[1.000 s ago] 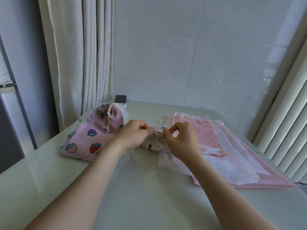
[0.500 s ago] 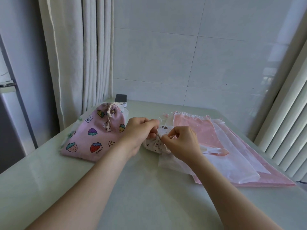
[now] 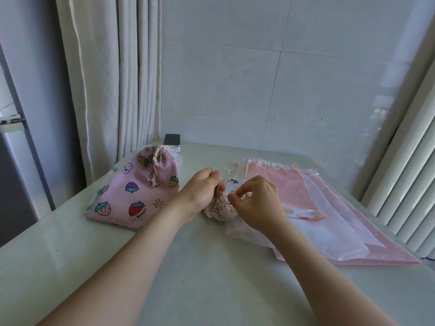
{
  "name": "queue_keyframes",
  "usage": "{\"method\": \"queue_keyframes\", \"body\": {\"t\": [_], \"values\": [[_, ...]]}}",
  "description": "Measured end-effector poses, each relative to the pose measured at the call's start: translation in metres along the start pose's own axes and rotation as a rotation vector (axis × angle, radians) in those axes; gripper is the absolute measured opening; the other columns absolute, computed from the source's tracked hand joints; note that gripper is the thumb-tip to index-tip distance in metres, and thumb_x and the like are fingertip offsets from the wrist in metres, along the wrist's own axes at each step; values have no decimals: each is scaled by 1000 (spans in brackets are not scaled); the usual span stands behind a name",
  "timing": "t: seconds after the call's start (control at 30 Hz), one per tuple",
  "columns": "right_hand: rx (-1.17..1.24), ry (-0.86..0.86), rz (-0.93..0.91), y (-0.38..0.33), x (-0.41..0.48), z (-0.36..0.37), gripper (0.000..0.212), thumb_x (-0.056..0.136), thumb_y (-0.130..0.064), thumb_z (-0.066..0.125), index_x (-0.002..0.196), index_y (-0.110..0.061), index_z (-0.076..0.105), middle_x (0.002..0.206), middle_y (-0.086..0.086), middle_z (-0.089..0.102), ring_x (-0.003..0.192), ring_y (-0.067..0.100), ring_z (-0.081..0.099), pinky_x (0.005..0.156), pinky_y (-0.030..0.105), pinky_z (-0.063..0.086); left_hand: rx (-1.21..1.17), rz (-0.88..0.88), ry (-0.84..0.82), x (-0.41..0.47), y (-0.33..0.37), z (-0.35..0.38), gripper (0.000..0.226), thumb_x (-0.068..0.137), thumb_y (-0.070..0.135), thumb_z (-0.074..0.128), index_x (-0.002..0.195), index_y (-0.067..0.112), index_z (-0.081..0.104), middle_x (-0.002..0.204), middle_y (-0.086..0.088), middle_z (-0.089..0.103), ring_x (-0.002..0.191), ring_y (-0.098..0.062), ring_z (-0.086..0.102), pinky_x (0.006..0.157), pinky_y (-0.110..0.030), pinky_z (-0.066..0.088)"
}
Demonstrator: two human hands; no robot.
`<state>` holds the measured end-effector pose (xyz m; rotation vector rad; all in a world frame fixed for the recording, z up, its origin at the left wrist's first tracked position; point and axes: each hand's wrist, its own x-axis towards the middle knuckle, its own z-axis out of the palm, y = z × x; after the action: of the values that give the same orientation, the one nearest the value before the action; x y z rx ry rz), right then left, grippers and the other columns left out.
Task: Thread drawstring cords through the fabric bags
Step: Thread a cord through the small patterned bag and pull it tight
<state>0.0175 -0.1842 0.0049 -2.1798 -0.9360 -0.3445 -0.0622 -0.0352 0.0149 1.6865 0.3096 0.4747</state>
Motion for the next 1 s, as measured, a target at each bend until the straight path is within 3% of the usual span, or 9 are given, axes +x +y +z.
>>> {"method": "queue_keyframes", "body": {"t": [0.13,0.23,0.3,0.37,0.57,0.73,0.87,1.0], "values": [[5,112,-119,1,2,-1,13,94,-19,70,99,-18,82,95,-5,78,85,12,68,77,18,47,305,53,-45,-6,0,3,34,110,30,40,87,13,58,82,-3,60,75,-18,53,73,-34,44],[93,105,-116,-2,2,-2,20,99,-25,65,112,-22,80,81,-17,74,62,1,57,67,16,41,377,88,-86,-9,0,5,35,110,28,38,82,14,56,78,0,58,73,-17,51,71,-34,42],[154,62,-136,-6,1,-5,18,99,-24,66,107,-25,81,65,-27,64,54,7,54,62,17,40,352,107,-95,-10,0,5,37,111,27,37,81,16,54,76,2,58,71,-15,50,70,-32,41],[196,28,-184,-10,-2,-7,21,97,-16,66,92,-28,82,64,-32,65,53,19,53,58,18,43,336,126,-104,-9,-1,5,37,113,26,36,80,17,52,75,4,58,69,-13,50,69,-30,40],[303,-13,-139,-6,-1,-8,27,92,-11,67,80,-32,81,72,-19,76,69,38,69,65,43,57,445,128,-117,-8,-2,4,37,112,28,36,81,18,55,81,1,62,71,-16,53,70,-34,43],[305,-17,-149,-4,0,-11,19,91,-8,73,91,-23,85,77,-18,78,72,14,76,65,29,58,506,147,-111,-12,2,4,33,112,33,35,89,17,53,87,2,63,74,-14,53,69,-31,43],[215,-34,-163,1,3,-11,11,89,-16,78,88,-26,83,75,-18,76,69,9,72,69,33,57,477,111,-122,-12,2,4,30,110,31,38,89,18,54,86,3,64,75,-14,55,70,-32,43],[103,-57,-204,1,3,-10,9,94,-18,70,89,-22,76,76,-16,74,68,-1,65,70,15,49,429,98,-111,-13,3,3,27,108,30,43,90,16,57,82,6,63,74,-13,55,71,-31,43]]}}
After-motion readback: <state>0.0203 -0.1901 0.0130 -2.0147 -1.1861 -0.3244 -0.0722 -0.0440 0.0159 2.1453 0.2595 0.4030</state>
